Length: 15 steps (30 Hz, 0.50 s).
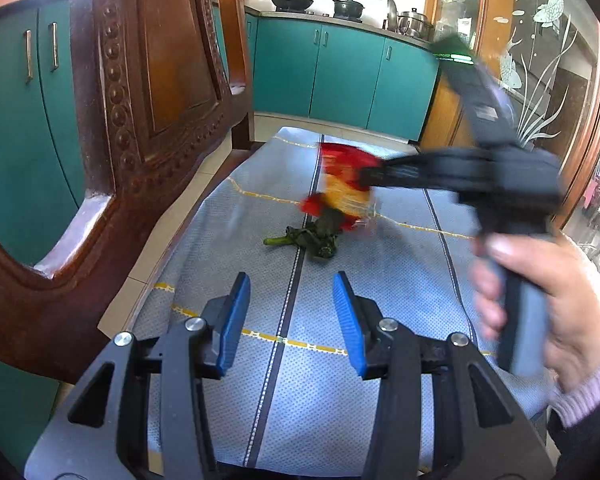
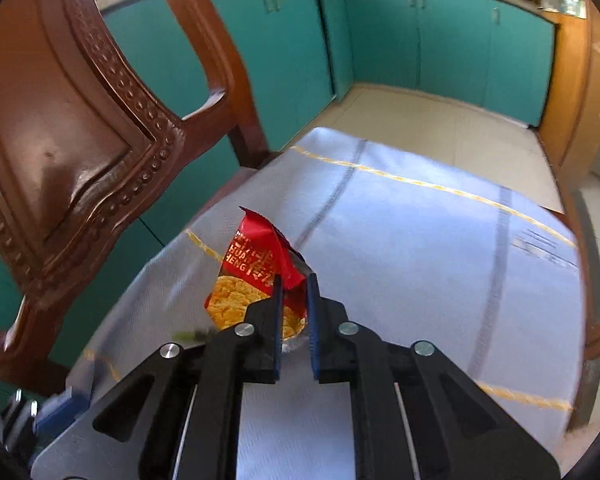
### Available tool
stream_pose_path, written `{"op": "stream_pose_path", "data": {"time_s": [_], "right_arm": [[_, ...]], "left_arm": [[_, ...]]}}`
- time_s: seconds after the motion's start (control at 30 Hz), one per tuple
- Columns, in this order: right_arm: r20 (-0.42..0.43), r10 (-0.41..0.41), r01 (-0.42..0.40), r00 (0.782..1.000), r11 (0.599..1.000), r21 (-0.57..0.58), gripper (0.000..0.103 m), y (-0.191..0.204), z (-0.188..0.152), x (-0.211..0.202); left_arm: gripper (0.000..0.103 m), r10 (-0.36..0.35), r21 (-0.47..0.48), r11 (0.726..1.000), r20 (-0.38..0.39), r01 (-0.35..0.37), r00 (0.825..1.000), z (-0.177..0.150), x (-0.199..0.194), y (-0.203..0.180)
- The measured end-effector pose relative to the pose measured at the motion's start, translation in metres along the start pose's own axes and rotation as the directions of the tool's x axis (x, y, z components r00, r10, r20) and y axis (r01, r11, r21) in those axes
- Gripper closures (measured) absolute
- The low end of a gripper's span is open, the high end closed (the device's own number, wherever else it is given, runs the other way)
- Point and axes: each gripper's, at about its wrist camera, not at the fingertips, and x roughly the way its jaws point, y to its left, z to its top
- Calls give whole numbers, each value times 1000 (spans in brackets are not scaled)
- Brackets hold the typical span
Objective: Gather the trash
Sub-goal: 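Lift the red snack bag with the right tool toward the basket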
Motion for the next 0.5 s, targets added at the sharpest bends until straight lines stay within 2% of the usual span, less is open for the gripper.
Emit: {"op": "stream_pose_path", "data": {"time_s": [0.23,0.37,0.5], "right_arm": [[102,-35,28,994,997,71,91,-34,-39,-80],[149,-26,7,988,993,122,91,-48,-48,-108],[168,-29,9,985,993,117,91,-47,-57,-120]], "left_arm": [[59,0,21,1000,-6,0,1000,-1,1,-9],[58,6,35,999,-12,-6,1000,-4,3,-14],[58,18,38,999,-11,-18,1000,-4,4,-14]]}}
